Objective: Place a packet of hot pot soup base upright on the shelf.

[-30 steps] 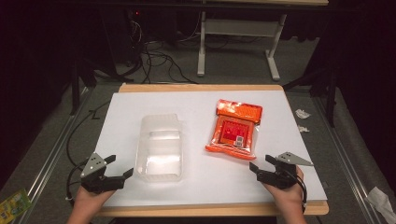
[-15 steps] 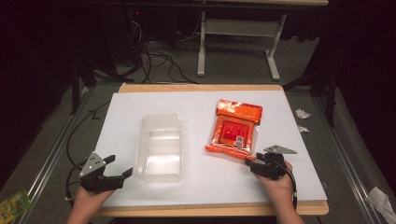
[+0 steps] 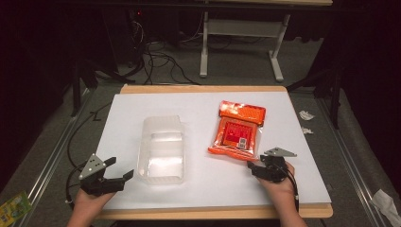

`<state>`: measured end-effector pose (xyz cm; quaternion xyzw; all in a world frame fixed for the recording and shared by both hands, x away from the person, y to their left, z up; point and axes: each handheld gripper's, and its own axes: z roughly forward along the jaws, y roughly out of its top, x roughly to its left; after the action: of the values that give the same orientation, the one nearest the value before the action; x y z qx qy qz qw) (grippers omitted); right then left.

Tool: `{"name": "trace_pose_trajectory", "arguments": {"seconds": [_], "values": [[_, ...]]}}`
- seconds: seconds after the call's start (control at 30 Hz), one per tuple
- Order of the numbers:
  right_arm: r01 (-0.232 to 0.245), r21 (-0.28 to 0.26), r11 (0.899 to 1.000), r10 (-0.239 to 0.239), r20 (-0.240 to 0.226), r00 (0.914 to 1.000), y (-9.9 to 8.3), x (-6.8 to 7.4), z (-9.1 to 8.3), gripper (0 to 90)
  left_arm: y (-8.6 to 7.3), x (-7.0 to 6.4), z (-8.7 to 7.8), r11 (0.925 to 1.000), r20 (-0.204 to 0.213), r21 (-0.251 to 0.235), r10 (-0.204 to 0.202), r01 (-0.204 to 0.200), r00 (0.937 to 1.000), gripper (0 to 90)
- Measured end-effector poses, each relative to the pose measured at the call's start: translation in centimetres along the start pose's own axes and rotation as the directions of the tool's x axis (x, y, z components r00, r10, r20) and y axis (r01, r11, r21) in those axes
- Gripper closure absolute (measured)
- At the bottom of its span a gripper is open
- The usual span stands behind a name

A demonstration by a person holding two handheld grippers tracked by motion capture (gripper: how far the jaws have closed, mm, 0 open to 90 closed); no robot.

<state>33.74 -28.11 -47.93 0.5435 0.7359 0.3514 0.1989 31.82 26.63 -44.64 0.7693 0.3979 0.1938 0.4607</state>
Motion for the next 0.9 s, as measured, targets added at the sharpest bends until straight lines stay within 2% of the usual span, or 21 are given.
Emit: {"name": "trace_pose_trajectory", "arguments": {"seconds": [0.17, 0.23, 0.3, 0.33, 0.47, 0.5, 0.53, 0.57, 0.6, 0.63, 0.67, 0.77, 0.9], "values": [[0.026, -0.02, 0.999, -0.026, 0.009, 0.9996, 0.2, -0.2, 0.1, 40.8, -0.1, 0.1, 0.3, 0.9999, -0.001, 0.012, -0.011, 0.011, 0.9999, 14.9], [0.043, -0.037, 0.998, -0.043, -0.006, 0.999, 0.3, -0.3, 0.1, 49.2, -0.1, 0.1, 0.3, 0.9998, -0.002, 0.012, -0.014, 0.014, 0.9999, 15.0], [0.052, -0.039, 0.998, -0.052, 0.0, 0.9986, 0.3, -0.2, 0.1, 50.2, -0.1, 0.1, 0.2, 0.9999, -0.002, 0.01, -0.013, 0.013, 0.9999, 15.0], [0.074, -0.037, 0.997, -0.074, 0.017, 0.9971, 0.3, 0.0, 0.0, 54.5, -0.1, 0.1, 0.2, 0.9999, -0.003, 0.008, -0.012, 0.012, 0.9999, 15.0], [0.082, -0.044, 0.996, -0.081, 0.023, 0.9964, 0.3, -0.1, -0.3, 60.7, -0.1, 0.2, 0.1, 0.9999, -0.001, 0.006, -0.015, 0.015, 0.9999, 15.1], [0.087, -0.046, 0.995, -0.086, 0.018, 0.9961, 0.3, -0.1, -0.3, 62.4, -0.1, 0.2, 0.1, 0.9998, 0.001, 0.006, -0.018, 0.018, 0.9998, 15.1], [0.096, -0.039, 0.995, -0.096, -0.008, 0.9953, 0.3, 0.1, -0.4, 65.1, -0.1, 0.2, 0.1, 0.9998, 0.001, 0.004, -0.021, 0.021, 0.9998, 15.1], [0.096, -0.039, 0.995, -0.096, -0.008, 0.9953, 0.3, 0.1, -0.4, 65.1, -0.1, 0.2, 0.1, 0.9998, 0.001, 0.004, -0.021, 0.021, 0.9998, 15.1], [0.136, -0.042, 0.99, -0.136, -0.002, 0.9907, 0.2, 0.6, -0.4, 64.2, -0.1, 0.3, 0.0, 0.9997, 0.0, 0.002, -0.024, 0.024, 0.9997, 15.1], [0.136, -0.042, 0.99, -0.136, -0.002, 0.9907, 0.2, 0.6, -0.4, 64.2, -0.1, 0.3, 0.0, 0.9997, 0.0, 0.002, -0.024, 0.024, 0.9997, 15.1], [0.159, -0.051, 0.986, -0.159, -0.001, 0.9873, 0.4, 1.2, -0.5, 62.9, -0.1, 0.3, 0.0, 0.9996, 0.001, 0.0, -0.029, 0.029, 0.9996, 15.1], [0.164, -0.071, 0.984, -0.165, -0.008, 0.9862, 0.6, 1.6, -0.6, 63.2, -0.1, 0.3, 0.0, 0.9995, -0.001, -0.001, -0.033, 0.033, 0.9995, 15.2], [0.187, -0.059, 0.981, -0.189, -0.035, 0.9814, 0.6, 1.9, -0.1, 72.6, -0.1, 0.3, -0.1, 0.9995, -0.002, -0.005, -0.033, 0.033, 0.9995, 15.3]]}}
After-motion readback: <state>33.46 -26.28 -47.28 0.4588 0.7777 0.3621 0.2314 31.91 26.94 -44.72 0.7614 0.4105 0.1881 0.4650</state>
